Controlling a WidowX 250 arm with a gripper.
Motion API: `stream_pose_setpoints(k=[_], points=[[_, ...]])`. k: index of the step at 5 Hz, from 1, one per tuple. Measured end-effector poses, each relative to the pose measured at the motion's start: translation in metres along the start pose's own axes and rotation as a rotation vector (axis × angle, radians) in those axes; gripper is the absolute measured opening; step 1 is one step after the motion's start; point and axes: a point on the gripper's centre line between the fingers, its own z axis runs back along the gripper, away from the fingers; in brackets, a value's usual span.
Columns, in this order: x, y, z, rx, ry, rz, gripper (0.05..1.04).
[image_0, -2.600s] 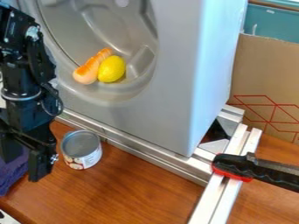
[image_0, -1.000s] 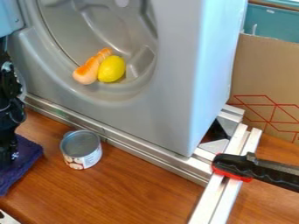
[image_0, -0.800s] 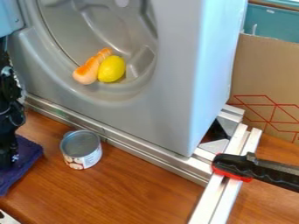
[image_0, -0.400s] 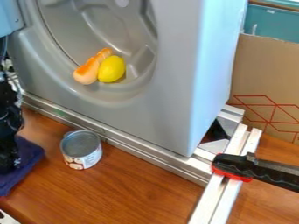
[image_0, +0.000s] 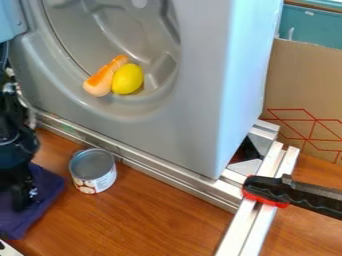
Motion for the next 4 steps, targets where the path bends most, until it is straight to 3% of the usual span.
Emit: stream_pose_setpoints(k=[2, 3, 4], points=[[0.005, -0.026, -0.004, -0.008, 0.031, -0.058, 1.001], [0.005, -0.042, -0.003, 0.020, 0.057, -0.081, 1.000], [0.002, -0.061, -0.002, 0.013, 0.080, -0.111, 1.000]])
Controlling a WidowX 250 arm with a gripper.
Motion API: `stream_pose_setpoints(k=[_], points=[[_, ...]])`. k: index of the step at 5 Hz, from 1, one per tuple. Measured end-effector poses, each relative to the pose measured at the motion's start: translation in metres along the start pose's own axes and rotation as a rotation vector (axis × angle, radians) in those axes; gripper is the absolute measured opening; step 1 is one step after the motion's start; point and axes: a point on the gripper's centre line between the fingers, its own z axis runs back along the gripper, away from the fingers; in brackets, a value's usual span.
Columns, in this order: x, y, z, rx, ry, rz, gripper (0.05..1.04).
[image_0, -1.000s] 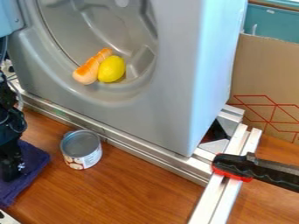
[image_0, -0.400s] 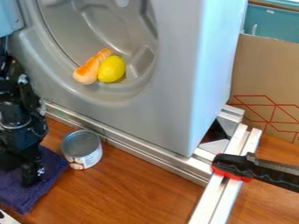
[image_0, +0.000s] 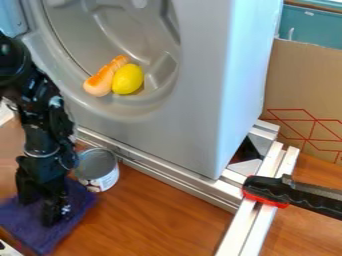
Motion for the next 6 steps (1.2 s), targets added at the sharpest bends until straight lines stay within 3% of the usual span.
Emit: stream_pose_setpoints(k=[1, 3, 4, 6], points=[[0.002, -0.016, 0.001, -0.047, -0.002, 0.027, 1.000], [0.011, -0.045, 0.007, -0.185, -0.053, 0.103, 1.001], [0.010, -0.084, 0.012, -0.219, -0.030, 0.025, 1.000], [0.007, -0.109, 0.018, -0.195, -0.014, -0.014, 1.000]])
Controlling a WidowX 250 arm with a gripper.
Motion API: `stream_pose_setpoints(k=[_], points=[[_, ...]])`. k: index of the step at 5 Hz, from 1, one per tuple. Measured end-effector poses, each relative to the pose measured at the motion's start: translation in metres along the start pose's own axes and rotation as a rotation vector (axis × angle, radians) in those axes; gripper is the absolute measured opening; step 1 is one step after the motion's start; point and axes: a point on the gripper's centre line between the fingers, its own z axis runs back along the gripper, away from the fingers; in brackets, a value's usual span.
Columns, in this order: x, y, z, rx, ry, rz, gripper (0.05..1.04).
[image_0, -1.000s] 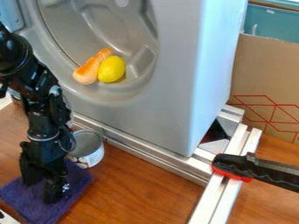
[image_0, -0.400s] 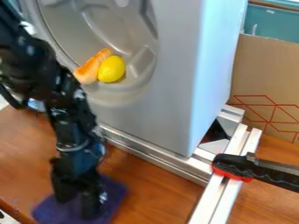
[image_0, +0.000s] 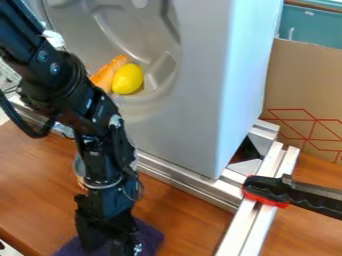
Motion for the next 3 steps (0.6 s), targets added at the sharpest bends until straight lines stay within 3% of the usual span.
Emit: stream_pose_setpoints(k=[1, 2, 3], points=[[-0.001, 0.006, 0.024, 0.045, -0.062, 0.030, 1.000], [-0.013, 0.025, 0.061, 0.078, -0.176, 0.093, 1.000], [-0.028, 0.031, 0.080, 0.105, -0.198, 0.086, 1.000]])
